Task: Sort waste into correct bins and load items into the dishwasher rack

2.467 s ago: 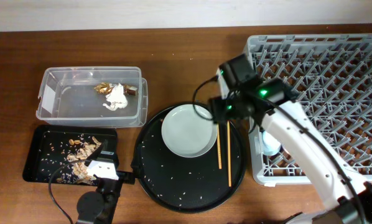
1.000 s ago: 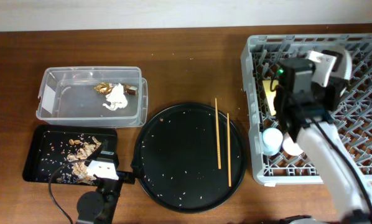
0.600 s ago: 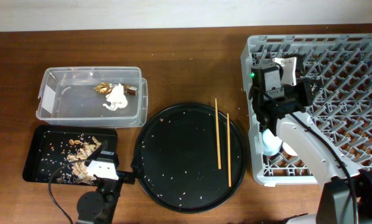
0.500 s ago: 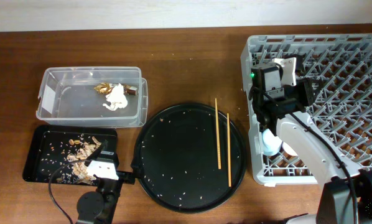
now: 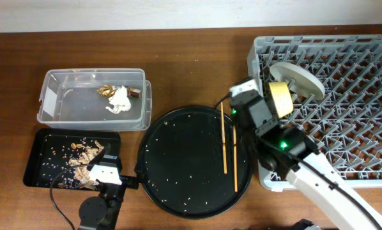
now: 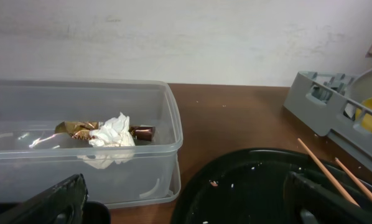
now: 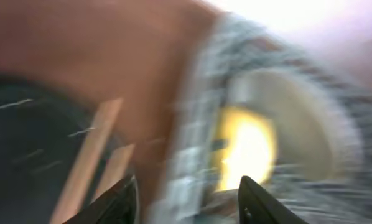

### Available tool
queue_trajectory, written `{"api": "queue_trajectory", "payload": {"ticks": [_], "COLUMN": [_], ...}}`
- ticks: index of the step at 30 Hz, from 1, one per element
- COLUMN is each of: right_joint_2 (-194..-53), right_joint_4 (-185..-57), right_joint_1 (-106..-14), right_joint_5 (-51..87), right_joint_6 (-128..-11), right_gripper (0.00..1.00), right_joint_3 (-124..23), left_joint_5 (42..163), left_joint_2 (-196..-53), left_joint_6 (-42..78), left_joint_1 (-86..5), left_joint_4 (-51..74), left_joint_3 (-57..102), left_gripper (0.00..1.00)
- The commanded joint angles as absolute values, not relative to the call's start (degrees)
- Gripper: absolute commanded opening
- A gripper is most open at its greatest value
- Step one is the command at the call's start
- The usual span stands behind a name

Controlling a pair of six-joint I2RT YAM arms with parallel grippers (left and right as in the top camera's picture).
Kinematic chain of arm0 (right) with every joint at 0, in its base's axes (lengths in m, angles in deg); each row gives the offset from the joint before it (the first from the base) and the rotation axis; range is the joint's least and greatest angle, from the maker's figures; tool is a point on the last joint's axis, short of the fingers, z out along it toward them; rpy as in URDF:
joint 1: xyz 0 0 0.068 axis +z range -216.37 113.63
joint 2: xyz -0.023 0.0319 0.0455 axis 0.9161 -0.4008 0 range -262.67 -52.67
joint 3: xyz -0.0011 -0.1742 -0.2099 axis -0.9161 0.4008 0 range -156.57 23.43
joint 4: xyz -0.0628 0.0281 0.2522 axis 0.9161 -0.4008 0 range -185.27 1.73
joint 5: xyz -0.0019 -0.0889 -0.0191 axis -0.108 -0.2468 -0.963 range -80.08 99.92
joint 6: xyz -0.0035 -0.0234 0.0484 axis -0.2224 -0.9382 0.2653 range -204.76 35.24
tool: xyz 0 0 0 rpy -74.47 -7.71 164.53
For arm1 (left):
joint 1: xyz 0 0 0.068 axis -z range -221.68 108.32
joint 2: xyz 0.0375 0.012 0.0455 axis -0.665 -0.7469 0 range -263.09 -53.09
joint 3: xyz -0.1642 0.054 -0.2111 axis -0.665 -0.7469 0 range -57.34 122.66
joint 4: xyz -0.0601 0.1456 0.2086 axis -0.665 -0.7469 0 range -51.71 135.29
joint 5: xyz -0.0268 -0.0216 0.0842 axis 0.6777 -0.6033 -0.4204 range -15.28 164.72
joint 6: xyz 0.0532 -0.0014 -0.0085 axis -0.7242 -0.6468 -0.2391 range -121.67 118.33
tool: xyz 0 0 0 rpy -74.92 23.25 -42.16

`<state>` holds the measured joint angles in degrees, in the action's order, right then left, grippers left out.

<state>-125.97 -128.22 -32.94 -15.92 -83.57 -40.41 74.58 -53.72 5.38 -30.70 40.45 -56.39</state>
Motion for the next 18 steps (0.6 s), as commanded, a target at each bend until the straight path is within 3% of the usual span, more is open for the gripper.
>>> {"api": "queue_trajectory", "payload": {"ticks": [1,6,8,11,12,15,18], "right_joint_2": [-130.1,-144.5,-152.0,-157.5,-158.4,-158.5,-154.4], "right_joint_4": [-134.9,-136.4,-133.6,-130.7,-130.4,-131.0,-133.6], "right_joint_1": [-32.2,-32.3,-32.5,-33.2,-33.5,-33.8,-33.8], "right_joint_5": [7.6,11.3,10.6,10.3,10.4,11.3,11.4], "right_joint_6": [-65.1,-58.3,-58.2,-57.6,-57.6,-57.4,-57.5], "right_gripper": [0.52,0.51,0.42,0.39,0.35,0.04,0.04], "right_joint_3": [-39.7,-38.4,-38.4,-38.5,-38.4,-38.6,-40.0], "left_joint_5": [75.2,75.2,75.2,75.2,75.2,75.2,75.2], "left_joint_2": [-53.4,-53.4,-53.4,-53.4,-53.4,-53.4,-53.4], "left_joint_6": [4.7,4.7,4.7,4.7,4.7,4.7,4.7], "left_joint_1": [-30.5,-30.5,-30.5,-30.5,-30.5,-30.5,-30.5], "left_joint_4": [40.6,40.6,40.6,40.6,40.6,40.6,40.6], "left_joint_3": [-56.8,-56.8,-56.8,-56.8,-56.8,-56.8,-56.8], "left_gripper": [0.99,0.99,0.99,0.99,0.99,1.0,0.99]}}
